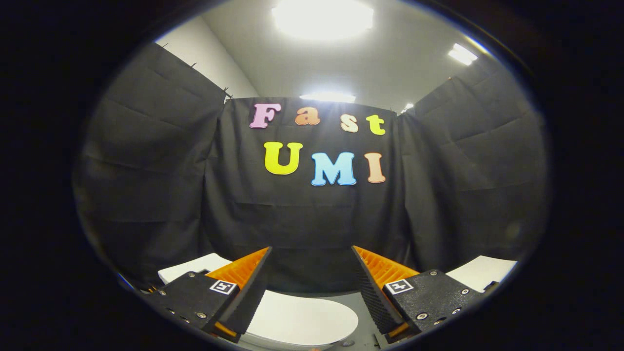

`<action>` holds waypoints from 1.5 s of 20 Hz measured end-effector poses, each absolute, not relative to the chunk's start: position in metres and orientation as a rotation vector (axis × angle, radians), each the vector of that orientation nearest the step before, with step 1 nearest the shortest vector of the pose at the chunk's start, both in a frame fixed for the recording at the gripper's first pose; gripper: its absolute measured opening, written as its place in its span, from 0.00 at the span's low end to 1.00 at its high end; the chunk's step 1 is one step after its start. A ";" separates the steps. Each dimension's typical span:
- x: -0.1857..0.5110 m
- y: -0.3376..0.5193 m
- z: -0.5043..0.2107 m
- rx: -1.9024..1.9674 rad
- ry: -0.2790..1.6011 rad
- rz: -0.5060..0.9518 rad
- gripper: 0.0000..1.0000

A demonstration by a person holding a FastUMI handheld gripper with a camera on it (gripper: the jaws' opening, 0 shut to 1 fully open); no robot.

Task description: Open the toilet lid.

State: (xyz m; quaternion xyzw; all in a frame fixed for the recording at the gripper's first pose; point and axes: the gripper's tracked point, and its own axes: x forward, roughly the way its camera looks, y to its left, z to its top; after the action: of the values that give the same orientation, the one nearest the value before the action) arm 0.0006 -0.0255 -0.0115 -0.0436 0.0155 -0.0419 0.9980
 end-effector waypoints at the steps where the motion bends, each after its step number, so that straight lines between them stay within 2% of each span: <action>1: 0.003 -0.029 -0.017 -0.092 0.042 -0.093 0.95; 9: 0.013 -0.050 -0.072 -0.085 0.158 -0.132 0.95; 15: 0.017 -0.066 -0.123 0.086 0.233 -0.130 0.95; 30: -0.009 -0.119 -0.300 0.359 0.525 -0.211 0.95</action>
State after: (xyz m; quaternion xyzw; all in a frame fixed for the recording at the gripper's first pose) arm -0.0090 -0.1186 -0.3004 0.1763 0.2576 -0.1034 0.9444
